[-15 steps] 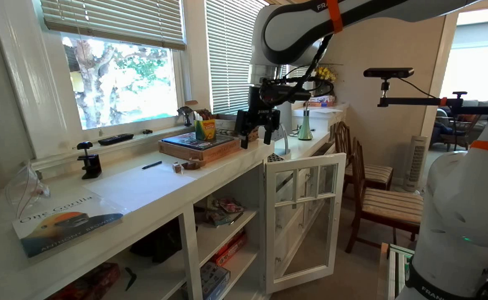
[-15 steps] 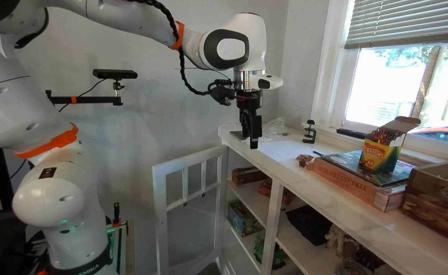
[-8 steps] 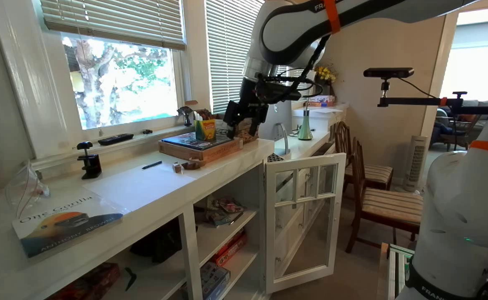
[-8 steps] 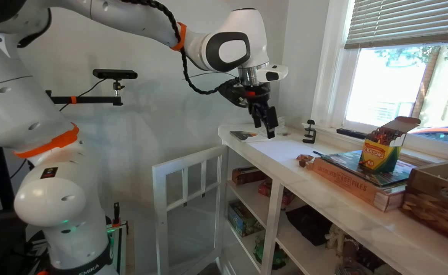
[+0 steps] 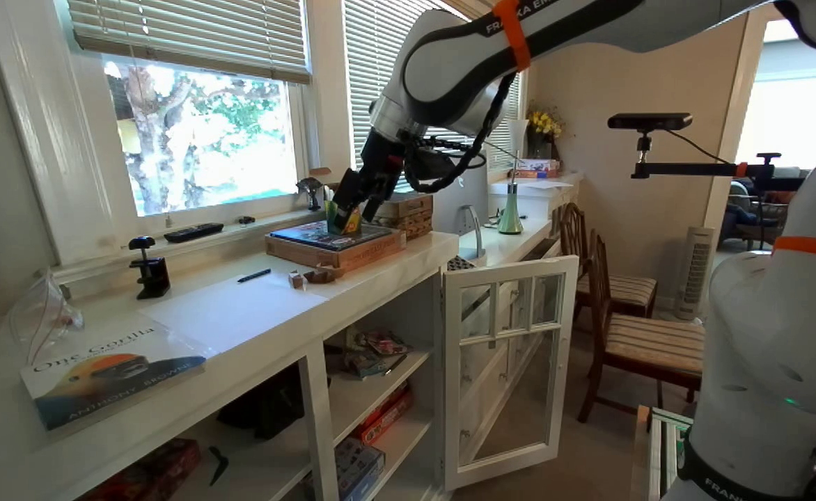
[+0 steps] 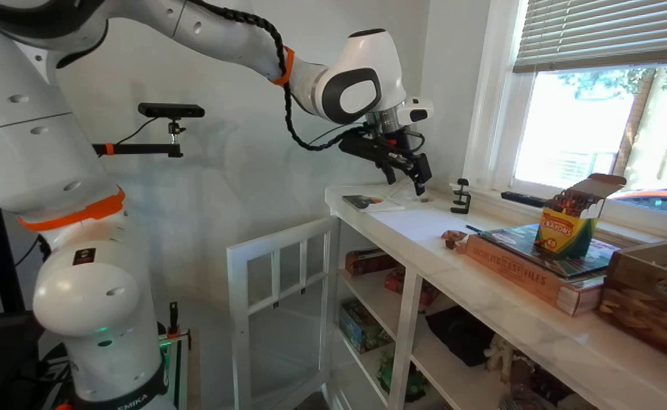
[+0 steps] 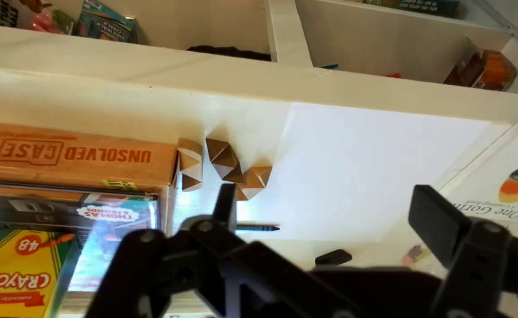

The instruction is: Put the dark brown wooden block on the light brown wooden block on the left

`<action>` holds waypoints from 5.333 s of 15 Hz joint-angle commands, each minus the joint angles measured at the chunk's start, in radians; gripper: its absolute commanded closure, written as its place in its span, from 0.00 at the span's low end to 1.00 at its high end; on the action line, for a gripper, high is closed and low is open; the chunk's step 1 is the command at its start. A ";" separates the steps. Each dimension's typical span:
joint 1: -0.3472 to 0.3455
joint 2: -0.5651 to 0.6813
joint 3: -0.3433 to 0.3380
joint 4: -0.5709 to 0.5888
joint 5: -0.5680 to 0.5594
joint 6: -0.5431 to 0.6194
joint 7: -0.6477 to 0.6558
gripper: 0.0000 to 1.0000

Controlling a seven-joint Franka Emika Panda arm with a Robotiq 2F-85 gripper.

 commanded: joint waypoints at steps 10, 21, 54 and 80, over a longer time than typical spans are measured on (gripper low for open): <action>-0.042 0.273 0.016 0.241 -0.158 -0.146 0.016 0.00; -0.039 0.331 0.026 0.302 -0.162 -0.184 0.098 0.00; -0.041 0.675 0.030 0.627 -0.207 -0.126 0.104 0.00; -0.040 0.690 0.028 0.692 -0.231 -0.285 -0.033 1.00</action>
